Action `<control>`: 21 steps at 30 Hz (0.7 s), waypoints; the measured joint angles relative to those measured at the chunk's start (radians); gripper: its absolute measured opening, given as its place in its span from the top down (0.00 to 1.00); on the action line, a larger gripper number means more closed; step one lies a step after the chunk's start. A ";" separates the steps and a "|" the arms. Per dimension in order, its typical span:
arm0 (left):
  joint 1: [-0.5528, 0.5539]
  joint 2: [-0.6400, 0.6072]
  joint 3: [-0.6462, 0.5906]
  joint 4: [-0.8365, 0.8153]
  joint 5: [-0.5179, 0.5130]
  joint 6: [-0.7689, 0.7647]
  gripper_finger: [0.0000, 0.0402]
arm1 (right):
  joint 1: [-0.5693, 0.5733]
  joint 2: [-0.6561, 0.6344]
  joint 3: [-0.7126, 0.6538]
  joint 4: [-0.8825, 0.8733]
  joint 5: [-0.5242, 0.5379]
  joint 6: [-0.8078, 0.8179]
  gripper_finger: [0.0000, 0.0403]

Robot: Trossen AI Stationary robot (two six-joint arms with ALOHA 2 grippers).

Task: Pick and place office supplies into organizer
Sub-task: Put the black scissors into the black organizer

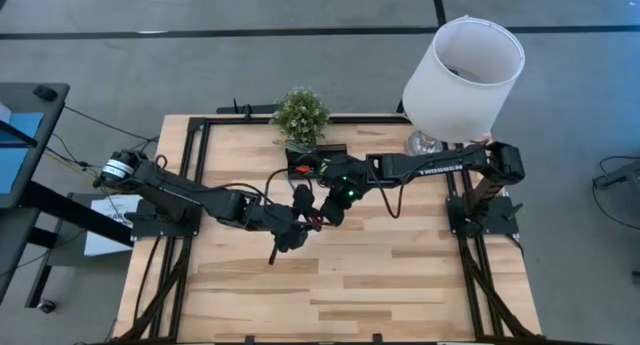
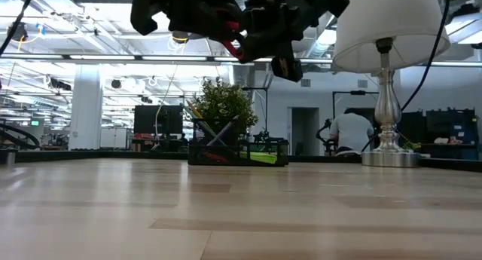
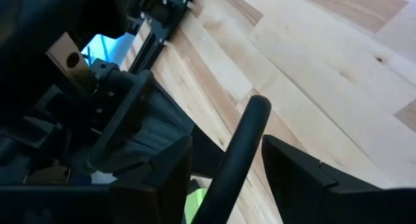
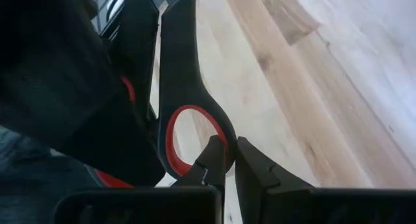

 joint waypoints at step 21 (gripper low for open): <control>0.009 0.014 0.002 0.013 -0.017 -0.033 0.94 | 0.002 0.002 -0.002 0.030 -0.049 -0.069 0.82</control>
